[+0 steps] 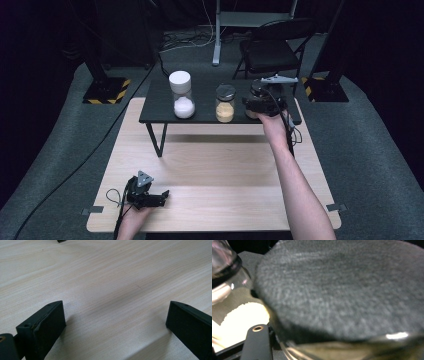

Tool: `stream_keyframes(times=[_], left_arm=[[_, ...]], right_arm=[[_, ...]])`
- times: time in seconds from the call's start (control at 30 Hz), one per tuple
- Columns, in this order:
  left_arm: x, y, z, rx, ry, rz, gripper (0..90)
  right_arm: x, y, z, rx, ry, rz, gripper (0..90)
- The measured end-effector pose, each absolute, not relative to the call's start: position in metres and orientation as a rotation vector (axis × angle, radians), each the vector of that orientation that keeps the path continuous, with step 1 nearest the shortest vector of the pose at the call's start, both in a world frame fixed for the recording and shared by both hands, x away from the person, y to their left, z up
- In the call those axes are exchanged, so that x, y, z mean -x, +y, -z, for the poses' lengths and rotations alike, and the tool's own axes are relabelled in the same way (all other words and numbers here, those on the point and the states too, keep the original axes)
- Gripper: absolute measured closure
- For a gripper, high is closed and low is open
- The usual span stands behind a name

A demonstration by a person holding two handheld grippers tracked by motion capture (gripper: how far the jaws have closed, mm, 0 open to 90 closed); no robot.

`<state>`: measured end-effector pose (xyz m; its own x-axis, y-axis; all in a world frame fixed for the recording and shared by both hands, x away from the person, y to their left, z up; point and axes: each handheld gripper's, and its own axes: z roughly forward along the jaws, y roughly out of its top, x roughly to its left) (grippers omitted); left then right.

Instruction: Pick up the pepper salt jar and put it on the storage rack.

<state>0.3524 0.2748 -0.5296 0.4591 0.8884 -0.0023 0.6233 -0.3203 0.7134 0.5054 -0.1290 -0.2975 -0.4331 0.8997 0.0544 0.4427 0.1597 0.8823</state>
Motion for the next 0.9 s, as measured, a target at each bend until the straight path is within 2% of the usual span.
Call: stream_keyframes(times=[0.23,0.37,0.53,0.9], left_arm=[[-0.352,0.275,0.53,-2.058,1.255,-0.523,2.1],[-0.352,0.275,0.53,-2.058,1.255,-0.523,2.1],[-0.352,0.275,0.53,-2.058,1.255,-0.523,2.1],[-0.352,0.275,0.53,-2.059,1.255,-0.524,2.1]], right_arm=[[-0.505,-0.128,0.3,-1.252,1.962,-1.219,28.6],[-0.503,-0.131,0.297,-1.278,1.952,-1.236,20.4],[-0.495,-0.134,0.294,-1.275,1.936,-1.229,15.0],[-0.469,-0.142,0.295,-1.222,1.933,-1.23,11.2]])
